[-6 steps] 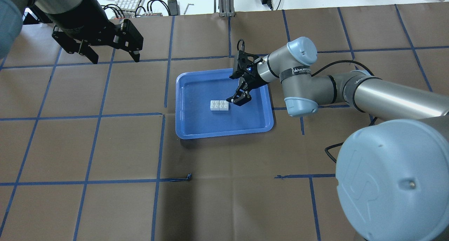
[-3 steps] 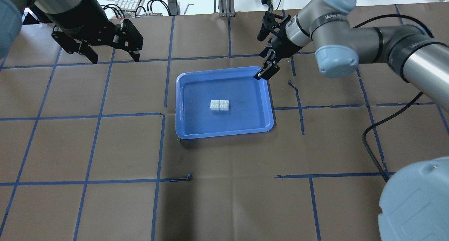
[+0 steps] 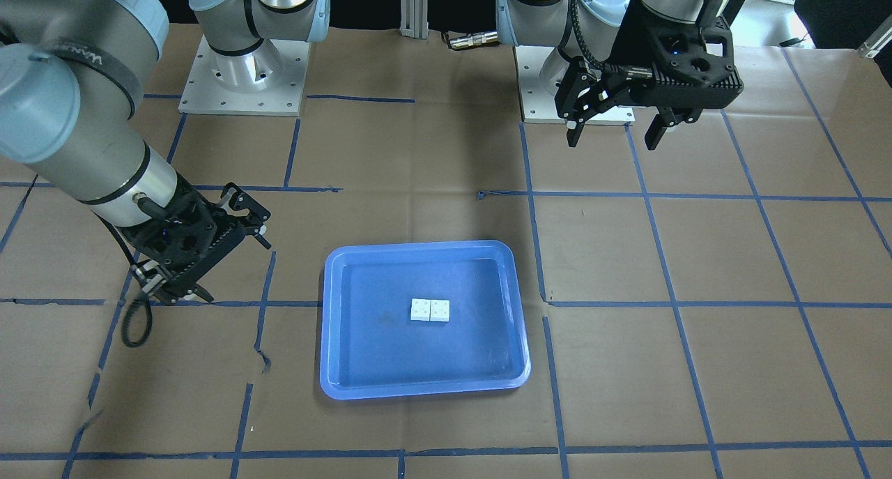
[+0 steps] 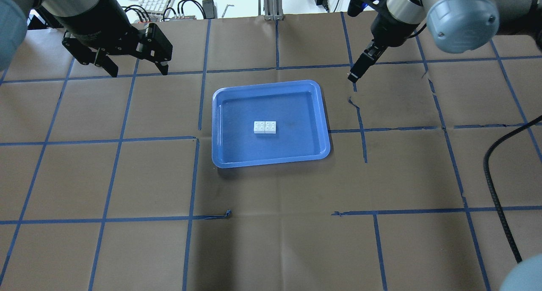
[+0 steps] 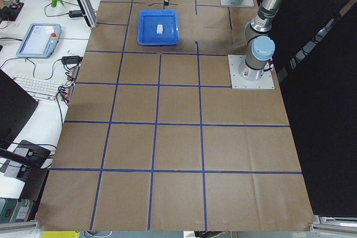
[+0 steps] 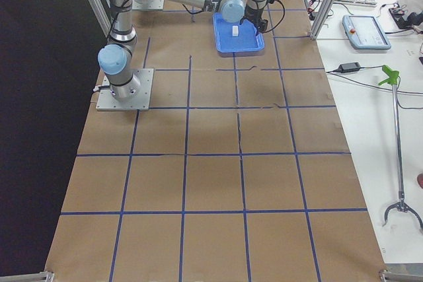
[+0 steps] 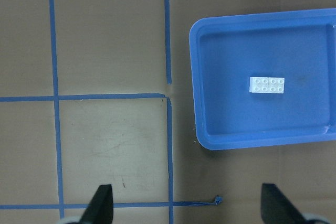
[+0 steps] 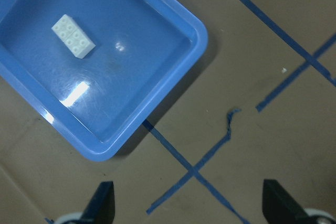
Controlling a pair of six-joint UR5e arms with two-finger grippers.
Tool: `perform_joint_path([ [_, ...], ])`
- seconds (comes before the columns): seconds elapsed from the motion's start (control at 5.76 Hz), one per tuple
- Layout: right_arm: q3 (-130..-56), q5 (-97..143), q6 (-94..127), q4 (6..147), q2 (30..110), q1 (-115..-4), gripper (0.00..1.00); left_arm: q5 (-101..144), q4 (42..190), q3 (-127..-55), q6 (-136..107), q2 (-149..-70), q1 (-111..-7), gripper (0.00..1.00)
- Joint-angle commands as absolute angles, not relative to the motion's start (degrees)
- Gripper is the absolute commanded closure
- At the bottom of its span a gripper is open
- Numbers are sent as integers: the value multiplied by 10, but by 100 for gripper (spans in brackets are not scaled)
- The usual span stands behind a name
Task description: Assemble white blocks and place on blue tray
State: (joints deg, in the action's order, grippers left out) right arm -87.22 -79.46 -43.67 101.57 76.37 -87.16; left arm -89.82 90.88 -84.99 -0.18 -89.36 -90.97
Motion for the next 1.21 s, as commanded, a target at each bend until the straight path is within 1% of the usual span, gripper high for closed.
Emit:
perform_joint_path([
  [0.0, -861, -872, -190, 949, 809, -871, 0, -898, 909, -850, -2, -893, -910, 0],
  [0.35, -805, -875, 26, 843, 826, -884, 0, -898, 909, -850, -2, -893, -910, 0],
  [0.52, -780, -888, 59, 810, 829, -900, 0, -898, 909, -850, -2, -893, -910, 0],
  [1.04, -781, -911, 67, 812, 825, -915, 0, -898, 909, -850, -2, -893, -910, 0],
])
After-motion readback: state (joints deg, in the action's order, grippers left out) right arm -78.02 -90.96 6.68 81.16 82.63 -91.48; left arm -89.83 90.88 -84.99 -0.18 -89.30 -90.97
